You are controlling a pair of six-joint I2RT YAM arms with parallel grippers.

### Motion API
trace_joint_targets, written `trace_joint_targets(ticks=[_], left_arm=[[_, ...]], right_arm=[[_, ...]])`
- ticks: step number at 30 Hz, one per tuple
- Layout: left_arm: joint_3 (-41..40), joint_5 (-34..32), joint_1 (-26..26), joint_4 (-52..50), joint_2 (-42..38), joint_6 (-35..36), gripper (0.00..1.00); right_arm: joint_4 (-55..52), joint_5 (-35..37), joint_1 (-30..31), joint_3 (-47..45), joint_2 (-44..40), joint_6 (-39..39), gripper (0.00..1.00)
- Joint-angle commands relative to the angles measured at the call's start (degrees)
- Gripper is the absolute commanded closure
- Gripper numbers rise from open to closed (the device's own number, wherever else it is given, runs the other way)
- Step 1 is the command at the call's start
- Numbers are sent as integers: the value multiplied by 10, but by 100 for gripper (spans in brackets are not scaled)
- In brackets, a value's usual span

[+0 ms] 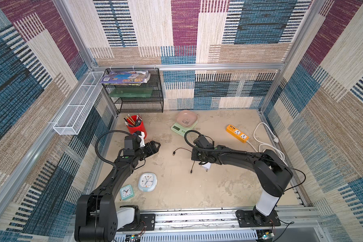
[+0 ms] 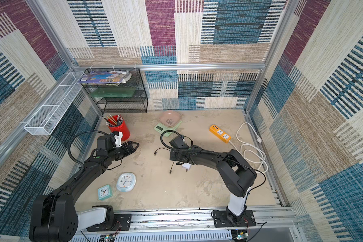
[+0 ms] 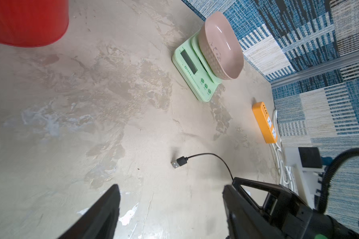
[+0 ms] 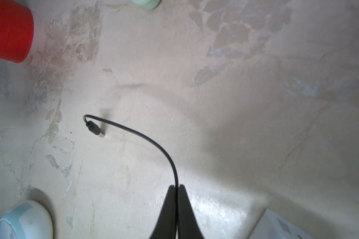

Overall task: Charge the electronic scale
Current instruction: Move the charging cable to the center of the board, then pick up the charging cable from the center of the board.

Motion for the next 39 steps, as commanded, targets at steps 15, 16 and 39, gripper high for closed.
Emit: trace_joint_targets(ticks=[15, 16, 39], left_arm=[[12, 35, -3, -3, -11, 23, 22], [11, 36, -3, -5, -15, 24, 22], [15, 29, -5, -31, -66, 34, 23]], right_arm=[[38, -33, -9, 135, 90, -331, 33], [36, -43, -13, 142, 101, -341, 32], [-1, -64, -14, 237, 230, -410, 55]])
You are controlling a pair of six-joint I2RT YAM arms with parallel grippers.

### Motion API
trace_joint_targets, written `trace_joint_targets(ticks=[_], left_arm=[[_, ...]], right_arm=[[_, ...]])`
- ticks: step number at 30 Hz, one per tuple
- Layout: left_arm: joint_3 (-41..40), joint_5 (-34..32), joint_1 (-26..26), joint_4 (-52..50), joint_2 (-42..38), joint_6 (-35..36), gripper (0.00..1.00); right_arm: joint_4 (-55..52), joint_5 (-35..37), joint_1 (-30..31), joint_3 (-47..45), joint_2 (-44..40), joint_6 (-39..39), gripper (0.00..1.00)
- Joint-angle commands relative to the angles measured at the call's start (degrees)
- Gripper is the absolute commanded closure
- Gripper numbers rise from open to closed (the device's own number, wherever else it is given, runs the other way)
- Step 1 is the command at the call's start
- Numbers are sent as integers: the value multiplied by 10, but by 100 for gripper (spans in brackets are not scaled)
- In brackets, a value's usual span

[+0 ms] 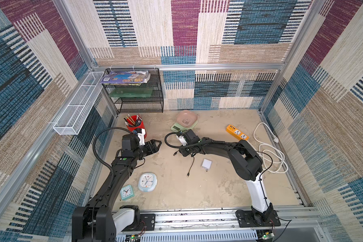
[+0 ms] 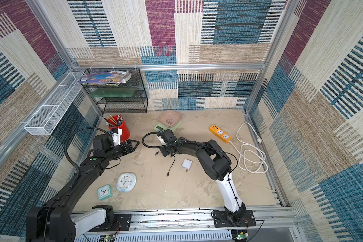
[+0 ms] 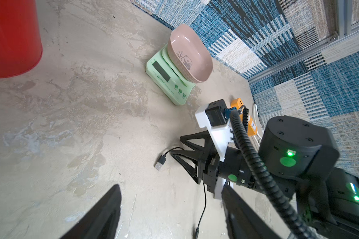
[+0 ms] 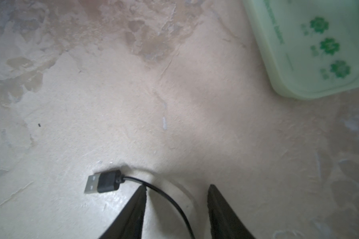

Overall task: Charge the electronic scale
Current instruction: Pick up the charging cable from the center of the board.

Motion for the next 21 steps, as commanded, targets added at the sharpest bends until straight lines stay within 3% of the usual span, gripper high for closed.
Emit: trace_joint_targets(ticks=[1, 7, 16, 21], left_arm=[[5, 0, 0, -12, -5, 7, 23], [5, 1, 0, -12, -5, 4, 23], [4, 21, -1, 4, 3, -9, 23], [1, 80, -2, 46, 30, -43, 23]], right_arm=[[0, -6, 0, -3, -1, -9, 55], [6, -7, -3, -17, -3, -14, 54], [6, -17, -16, -21, -19, -1, 91], [67, -79, -30, -91, -108, 44, 100]])
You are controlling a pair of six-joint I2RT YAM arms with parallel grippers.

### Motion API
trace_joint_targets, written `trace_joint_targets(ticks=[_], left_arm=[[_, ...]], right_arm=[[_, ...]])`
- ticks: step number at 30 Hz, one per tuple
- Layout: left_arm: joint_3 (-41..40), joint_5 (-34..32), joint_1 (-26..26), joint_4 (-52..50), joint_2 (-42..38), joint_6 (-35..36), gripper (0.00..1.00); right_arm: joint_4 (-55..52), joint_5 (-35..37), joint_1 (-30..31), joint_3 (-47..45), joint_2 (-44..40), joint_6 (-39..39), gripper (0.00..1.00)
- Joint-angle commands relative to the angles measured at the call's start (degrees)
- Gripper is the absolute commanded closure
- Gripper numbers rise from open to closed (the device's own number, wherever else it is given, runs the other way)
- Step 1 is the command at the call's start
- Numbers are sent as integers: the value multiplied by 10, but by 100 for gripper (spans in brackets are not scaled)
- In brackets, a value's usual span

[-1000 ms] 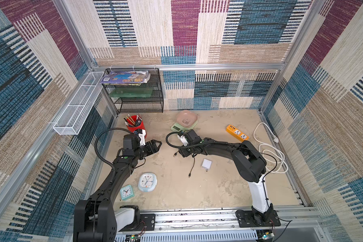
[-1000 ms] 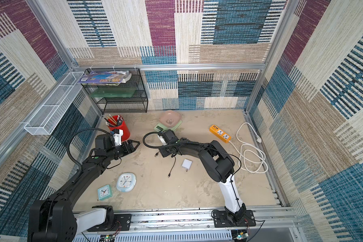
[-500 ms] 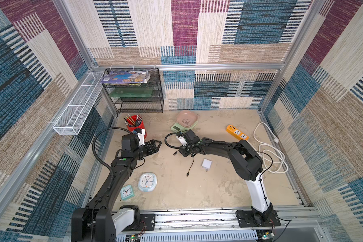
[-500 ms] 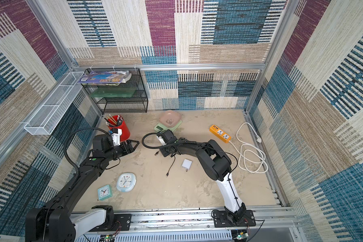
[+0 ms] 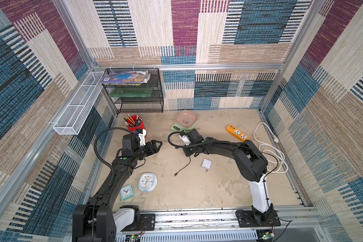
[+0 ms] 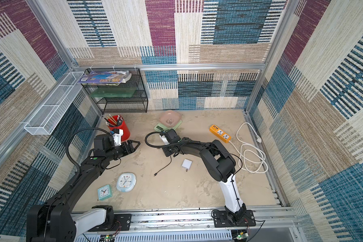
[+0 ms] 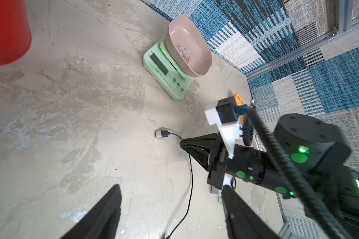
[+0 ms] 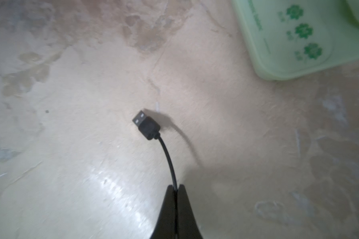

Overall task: Charge the electronic scale
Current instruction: Pick up the charging cable from the center of the board.

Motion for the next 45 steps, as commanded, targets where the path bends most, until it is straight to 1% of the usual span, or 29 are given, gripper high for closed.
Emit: trace_joint_targets(ticks=[1, 4, 8, 10, 13, 17, 21, 25, 29, 32, 38, 42, 45], left_arm=[[0, 73, -1, 56, 18, -42, 23], [3, 120, -10, 103, 38, -89, 23], [22, 158, -50, 142, 55, -125, 23], [35, 163, -79, 157, 57, -132, 24], [52, 175, -111, 174, 59, -144, 26], [71, 157, -122, 136, 48, -151, 31], [77, 175, -135, 153, 48, -171, 35], [85, 186, -145, 158, 45, -180, 42], [87, 192, -150, 164, 42, -185, 54], [87, 192, -152, 168, 40, -190, 59], [87, 195, -156, 179, 39, -204, 73], [89, 193, -161, 179, 34, -205, 82], [91, 196, -163, 178, 34, -204, 92]], right_arm=[[73, -51, -10, -51, -67, 48, 100], [141, -61, -11, -123, -145, 88, 100], [211, -61, -3, -196, -230, 124, 100], [240, -66, 2, -226, -270, 140, 100], [277, -62, 8, -265, -319, 151, 100], [322, -68, 11, -309, -370, 158, 100], [342, -71, 15, -332, -401, 156, 100], [349, -76, 17, -342, -417, 152, 100], [356, -76, 19, -350, -430, 152, 100], [360, -75, 21, -355, -438, 150, 100], [358, -76, 24, -359, -447, 147, 100], [358, -76, 24, -363, -454, 148, 100], [353, -73, 24, -362, -455, 146, 100]])
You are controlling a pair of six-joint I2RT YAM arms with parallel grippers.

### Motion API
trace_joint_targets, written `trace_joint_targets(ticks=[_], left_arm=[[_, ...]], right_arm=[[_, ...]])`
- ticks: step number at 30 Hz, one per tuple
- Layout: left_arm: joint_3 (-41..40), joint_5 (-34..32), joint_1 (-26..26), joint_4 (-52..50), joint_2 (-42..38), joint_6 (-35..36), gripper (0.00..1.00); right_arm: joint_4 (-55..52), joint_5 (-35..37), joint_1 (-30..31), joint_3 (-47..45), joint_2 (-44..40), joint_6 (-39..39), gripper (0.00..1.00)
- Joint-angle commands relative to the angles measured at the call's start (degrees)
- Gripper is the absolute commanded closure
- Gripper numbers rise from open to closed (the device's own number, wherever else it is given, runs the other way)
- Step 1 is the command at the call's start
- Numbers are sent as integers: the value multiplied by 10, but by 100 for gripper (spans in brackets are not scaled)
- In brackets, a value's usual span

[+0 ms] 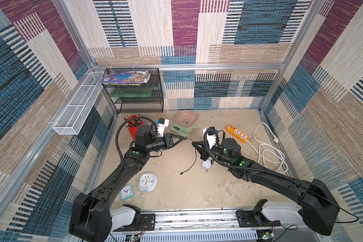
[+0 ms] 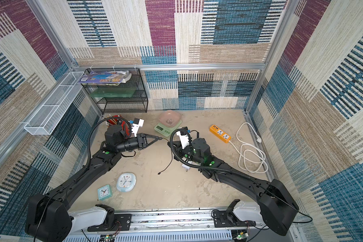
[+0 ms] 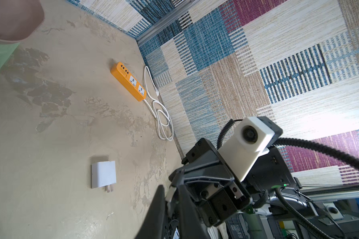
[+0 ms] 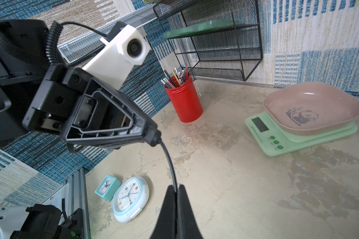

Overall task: Charge the electronic scale
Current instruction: Pick up the charging cable from the center of the board.

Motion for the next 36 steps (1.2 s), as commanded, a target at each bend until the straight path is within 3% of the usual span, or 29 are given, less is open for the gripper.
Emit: trace_joint_targets(ticks=[1, 4, 10, 14, 25, 29, 36], left_arm=[[6, 13, -2, 16, -2, -8, 93], [7, 18, -3, 19, -2, -6, 97], [9, 32, -5, 25, 4, 18, 99], [11, 57, -9, 37, 8, 51, 99], [21, 98, -45, 29, -8, 144, 99], [23, 100, -55, 30, -12, 154, 99], [27, 97, -66, 26, -15, 161, 99]], right_arm=[[15, -3, 1, 2, -4, -6, 100], [11, -17, -7, 2, -8, -1, 97], [4, -125, -50, 9, -25, 11, 60], [-32, -220, -87, 39, -17, 22, 48], [-97, -391, -105, 104, 13, 3, 49], [-100, -406, -106, 102, 3, -5, 56], [-93, -414, -110, 96, -13, -4, 78]])
